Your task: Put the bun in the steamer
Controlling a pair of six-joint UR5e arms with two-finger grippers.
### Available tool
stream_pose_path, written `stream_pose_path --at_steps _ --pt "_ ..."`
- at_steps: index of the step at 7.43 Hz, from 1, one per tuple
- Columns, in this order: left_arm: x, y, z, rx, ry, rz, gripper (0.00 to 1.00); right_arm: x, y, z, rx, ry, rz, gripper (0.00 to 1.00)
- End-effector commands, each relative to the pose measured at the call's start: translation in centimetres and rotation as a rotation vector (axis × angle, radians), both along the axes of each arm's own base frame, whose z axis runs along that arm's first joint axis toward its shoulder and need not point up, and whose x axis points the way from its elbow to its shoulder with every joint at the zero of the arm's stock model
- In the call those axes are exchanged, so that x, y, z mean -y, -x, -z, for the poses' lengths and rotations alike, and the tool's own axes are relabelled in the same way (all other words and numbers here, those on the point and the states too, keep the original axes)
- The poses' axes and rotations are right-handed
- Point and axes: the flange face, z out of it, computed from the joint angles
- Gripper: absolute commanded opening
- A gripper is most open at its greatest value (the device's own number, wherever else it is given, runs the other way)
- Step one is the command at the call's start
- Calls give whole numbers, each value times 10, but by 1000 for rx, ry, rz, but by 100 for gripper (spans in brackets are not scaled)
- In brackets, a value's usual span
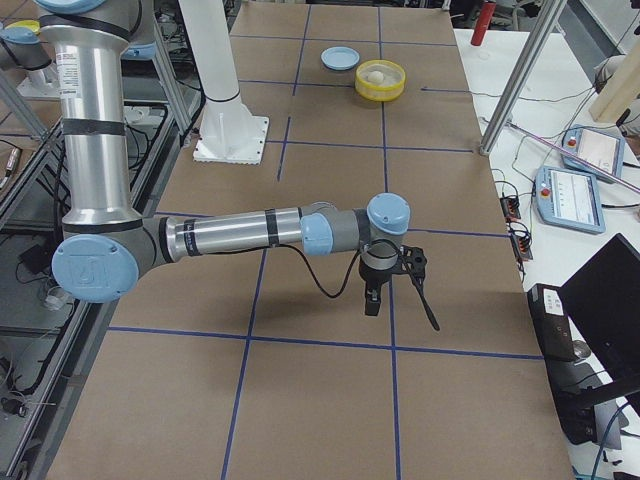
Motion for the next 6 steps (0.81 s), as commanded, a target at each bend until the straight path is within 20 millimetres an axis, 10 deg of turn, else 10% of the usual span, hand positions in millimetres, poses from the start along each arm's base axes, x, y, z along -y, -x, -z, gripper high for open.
stream_pose_path --at_steps 1,6 --pt "-66 9 -79 -34 -15 1 100 0 0 0 0 0 0 100" --pt "-69 9 -95 -35 14 2 100 0 0 0 0 0 0 100"
